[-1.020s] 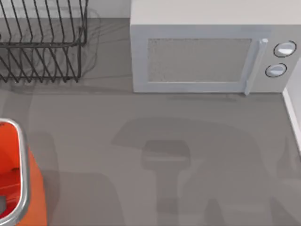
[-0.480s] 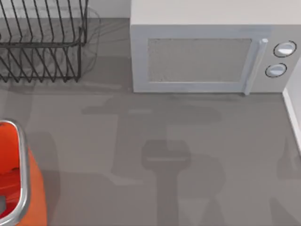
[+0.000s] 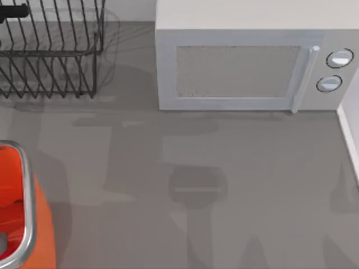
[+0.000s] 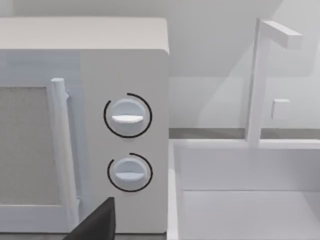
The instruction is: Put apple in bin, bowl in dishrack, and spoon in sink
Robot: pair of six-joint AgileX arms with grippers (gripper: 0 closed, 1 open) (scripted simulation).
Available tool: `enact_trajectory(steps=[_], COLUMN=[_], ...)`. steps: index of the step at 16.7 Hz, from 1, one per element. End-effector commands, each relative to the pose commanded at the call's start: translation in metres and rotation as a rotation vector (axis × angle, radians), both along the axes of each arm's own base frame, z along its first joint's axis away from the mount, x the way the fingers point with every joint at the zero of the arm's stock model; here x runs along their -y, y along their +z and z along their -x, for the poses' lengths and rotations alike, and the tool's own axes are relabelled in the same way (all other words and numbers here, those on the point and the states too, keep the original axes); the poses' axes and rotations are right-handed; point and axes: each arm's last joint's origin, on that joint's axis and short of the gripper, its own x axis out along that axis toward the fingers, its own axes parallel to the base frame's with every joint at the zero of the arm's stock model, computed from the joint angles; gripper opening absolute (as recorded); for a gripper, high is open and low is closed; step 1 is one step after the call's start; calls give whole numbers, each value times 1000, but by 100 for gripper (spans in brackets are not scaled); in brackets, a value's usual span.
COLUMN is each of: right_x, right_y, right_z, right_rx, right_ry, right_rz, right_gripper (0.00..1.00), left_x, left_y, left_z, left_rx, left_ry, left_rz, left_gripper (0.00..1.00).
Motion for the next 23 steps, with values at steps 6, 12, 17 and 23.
enact_trajectory(steps=[6,12,17,23], right_x=[0,0,0,0], right_y=[0,0,0,0], right_z=[0,0,0,0], right_rx=[0,0,0,0], right_ry=[0,0,0,0], right_rz=[0,0,0,0], right_gripper=[100,100,100,100], left_x=[0,0,0,0], left_y=[0,0,0,0], left_z=[0,0,0,0], left_rx=[0,0,0,0], left_ry=[0,0,0,0], left_rz=[0,0,0,0], left_gripper=[30,75,100,100])
